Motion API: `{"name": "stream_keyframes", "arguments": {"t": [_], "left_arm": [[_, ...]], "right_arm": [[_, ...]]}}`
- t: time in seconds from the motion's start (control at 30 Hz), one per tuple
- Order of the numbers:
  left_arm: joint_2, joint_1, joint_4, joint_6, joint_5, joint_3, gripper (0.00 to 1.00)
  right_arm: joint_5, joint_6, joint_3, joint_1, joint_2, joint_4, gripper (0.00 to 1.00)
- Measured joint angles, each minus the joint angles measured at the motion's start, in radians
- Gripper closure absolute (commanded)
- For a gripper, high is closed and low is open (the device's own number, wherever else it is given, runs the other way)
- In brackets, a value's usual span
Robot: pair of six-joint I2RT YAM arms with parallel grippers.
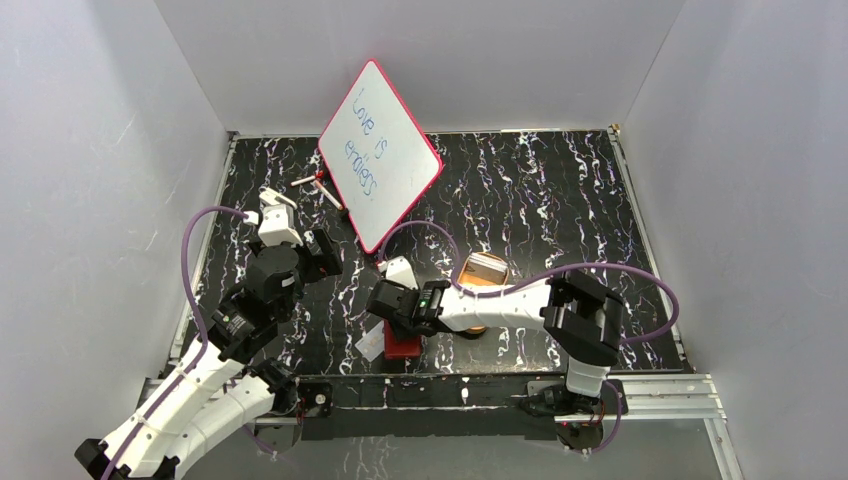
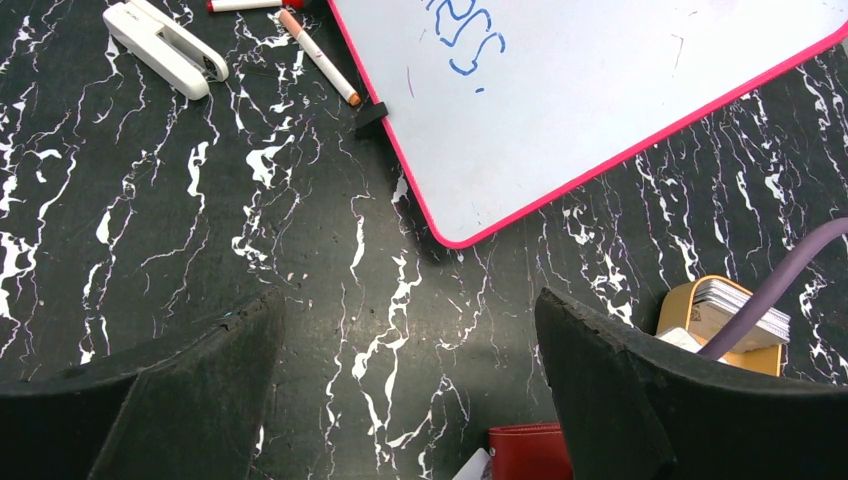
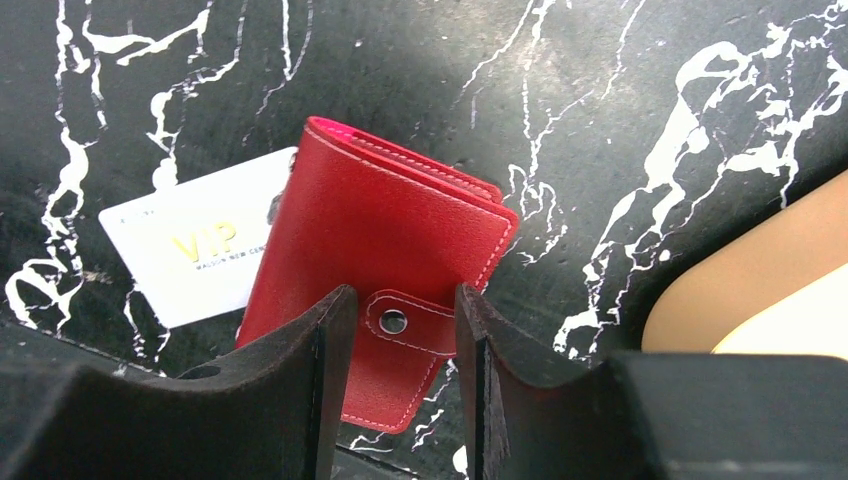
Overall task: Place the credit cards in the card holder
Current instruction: Open the card holder at the center of the board.
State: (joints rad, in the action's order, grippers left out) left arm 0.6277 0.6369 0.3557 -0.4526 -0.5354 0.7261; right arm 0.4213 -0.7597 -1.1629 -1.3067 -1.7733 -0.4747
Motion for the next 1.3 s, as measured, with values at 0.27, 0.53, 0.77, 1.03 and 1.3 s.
{"name": "stream_keyframes", "arguments": {"t": [0.27,0.53,0.77,1.03,1.3], "left_arm": [[-0.001,0.0,0.0,0.0,0.0,0.0,0.08],[-0.001,0.0,0.0,0.0,0.0,0.0,0.08],[-0.001,0.0,0.0,0.0,0.0,0.0,0.08],[-0.003,0.0,0.0,0.0,0.0,0.0,0.08],[-0.003,0.0,0.0,0.0,0.0,0.0,0.09]], "right_arm": [[0.017,-0.011,-0.021,-0.031,0.006,-0.034,0.49],[0.029,-0.027,-0.04,-0.044,0.013,-0.06,0.5],[0.029,-0.031,-0.044,-0.05,0.013,-0.071,0.52],[0.029,-0.042,-0.043,-0.05,-0.019,-0.077,0.57],[0.028,-0.05,-0.033,-0.05,-0.029,-0.067,0.7]]}}
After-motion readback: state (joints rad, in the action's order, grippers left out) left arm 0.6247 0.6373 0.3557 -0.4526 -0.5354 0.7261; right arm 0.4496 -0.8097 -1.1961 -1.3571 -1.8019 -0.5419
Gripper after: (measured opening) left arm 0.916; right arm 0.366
